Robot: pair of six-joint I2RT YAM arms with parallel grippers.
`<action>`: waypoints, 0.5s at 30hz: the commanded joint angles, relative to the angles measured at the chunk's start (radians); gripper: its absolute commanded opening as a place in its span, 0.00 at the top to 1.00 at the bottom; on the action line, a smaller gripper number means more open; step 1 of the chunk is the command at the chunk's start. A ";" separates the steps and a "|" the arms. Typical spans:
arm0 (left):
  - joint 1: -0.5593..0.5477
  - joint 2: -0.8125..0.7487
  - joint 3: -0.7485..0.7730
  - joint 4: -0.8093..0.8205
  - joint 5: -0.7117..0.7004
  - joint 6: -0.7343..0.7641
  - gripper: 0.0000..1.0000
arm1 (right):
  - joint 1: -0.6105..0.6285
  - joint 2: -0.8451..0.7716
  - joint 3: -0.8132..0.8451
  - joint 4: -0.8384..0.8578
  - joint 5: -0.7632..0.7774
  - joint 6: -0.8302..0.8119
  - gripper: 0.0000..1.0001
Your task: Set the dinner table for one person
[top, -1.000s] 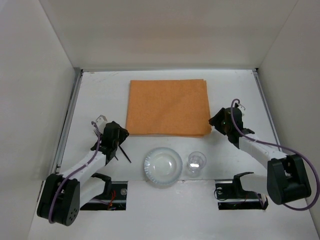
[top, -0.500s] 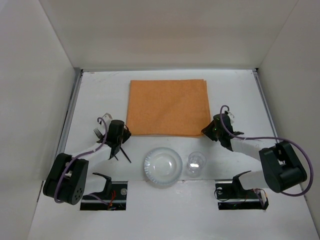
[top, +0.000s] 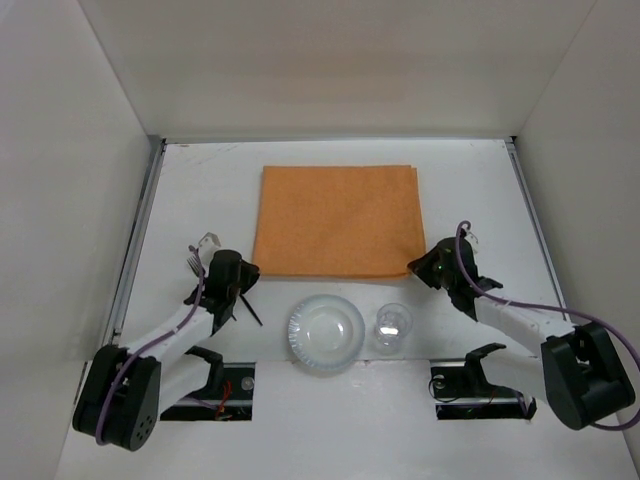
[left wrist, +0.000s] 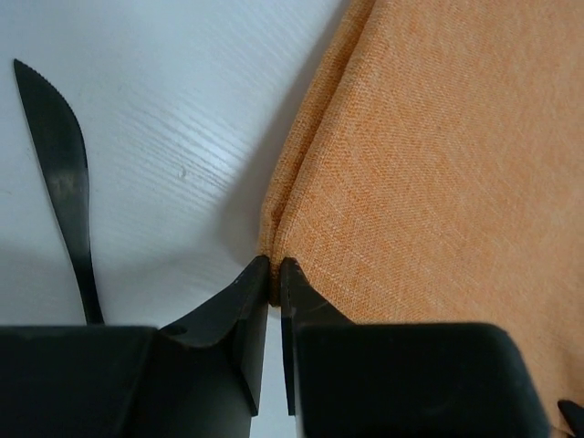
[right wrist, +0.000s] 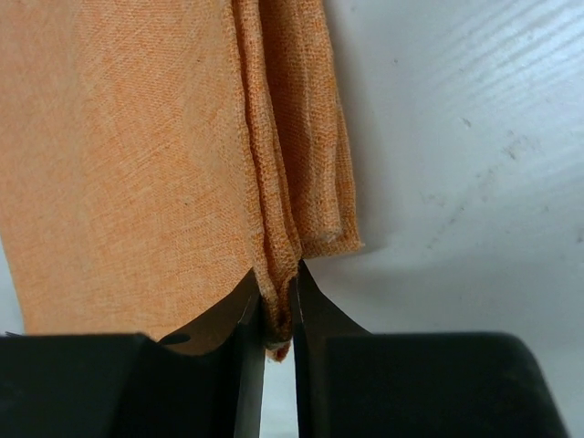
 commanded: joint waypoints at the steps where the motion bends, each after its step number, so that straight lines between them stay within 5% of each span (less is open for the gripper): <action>1: -0.011 -0.093 -0.034 -0.094 -0.035 -0.005 0.93 | -0.002 -0.046 -0.019 -0.047 0.055 -0.018 0.85; 8: -0.037 -0.223 -0.059 -0.214 -0.048 -0.029 0.94 | -0.013 -0.118 -0.036 -0.093 0.053 -0.039 0.81; 12: -0.052 -0.220 -0.066 -0.217 -0.051 -0.034 0.90 | -0.011 -0.113 -0.012 -0.103 0.058 -0.067 0.59; 15: -0.064 -0.243 -0.065 -0.228 -0.066 -0.040 0.77 | -0.011 -0.139 0.017 -0.138 0.056 -0.093 0.46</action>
